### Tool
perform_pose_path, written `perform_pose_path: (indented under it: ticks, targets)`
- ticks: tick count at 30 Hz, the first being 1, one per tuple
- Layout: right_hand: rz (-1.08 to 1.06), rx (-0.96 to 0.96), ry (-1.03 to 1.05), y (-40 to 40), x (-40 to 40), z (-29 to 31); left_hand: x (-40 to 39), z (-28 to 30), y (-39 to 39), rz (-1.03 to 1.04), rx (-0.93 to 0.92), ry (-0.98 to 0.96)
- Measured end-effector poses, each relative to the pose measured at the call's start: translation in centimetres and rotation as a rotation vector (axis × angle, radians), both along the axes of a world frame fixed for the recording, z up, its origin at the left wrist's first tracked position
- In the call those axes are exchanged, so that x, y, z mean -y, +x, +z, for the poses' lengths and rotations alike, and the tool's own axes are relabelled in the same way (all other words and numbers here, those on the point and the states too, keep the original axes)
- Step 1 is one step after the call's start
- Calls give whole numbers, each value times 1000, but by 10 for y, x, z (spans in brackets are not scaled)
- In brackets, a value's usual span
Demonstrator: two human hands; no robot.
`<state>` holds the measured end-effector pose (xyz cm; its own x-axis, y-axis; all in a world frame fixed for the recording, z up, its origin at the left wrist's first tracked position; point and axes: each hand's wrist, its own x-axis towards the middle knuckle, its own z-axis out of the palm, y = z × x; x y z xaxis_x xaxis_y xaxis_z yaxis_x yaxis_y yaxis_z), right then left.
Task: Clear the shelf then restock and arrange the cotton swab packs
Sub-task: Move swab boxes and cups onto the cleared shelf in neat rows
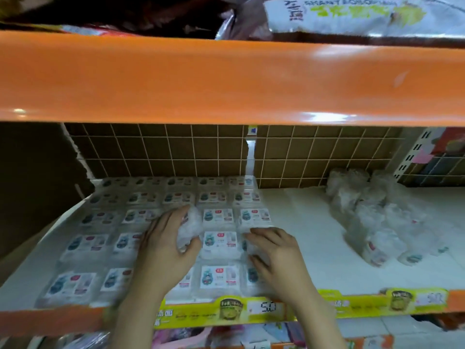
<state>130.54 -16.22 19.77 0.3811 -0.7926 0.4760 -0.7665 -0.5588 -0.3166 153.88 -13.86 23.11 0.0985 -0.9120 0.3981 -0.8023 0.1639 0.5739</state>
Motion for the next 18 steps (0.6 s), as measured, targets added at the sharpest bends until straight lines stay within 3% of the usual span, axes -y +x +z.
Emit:
perform_pose_path:
  ticks: [5,11,18]
  targets:
    - [56,83,123,6,-5,-7,-2,-3,-2,-22,2,1]
    - [-124,205,3,4,-7,-10,-10,-11,4,-63,59,-28]
    - [-271,165,36,9,-4,-30,-22,-14,-7,-185,161,6]
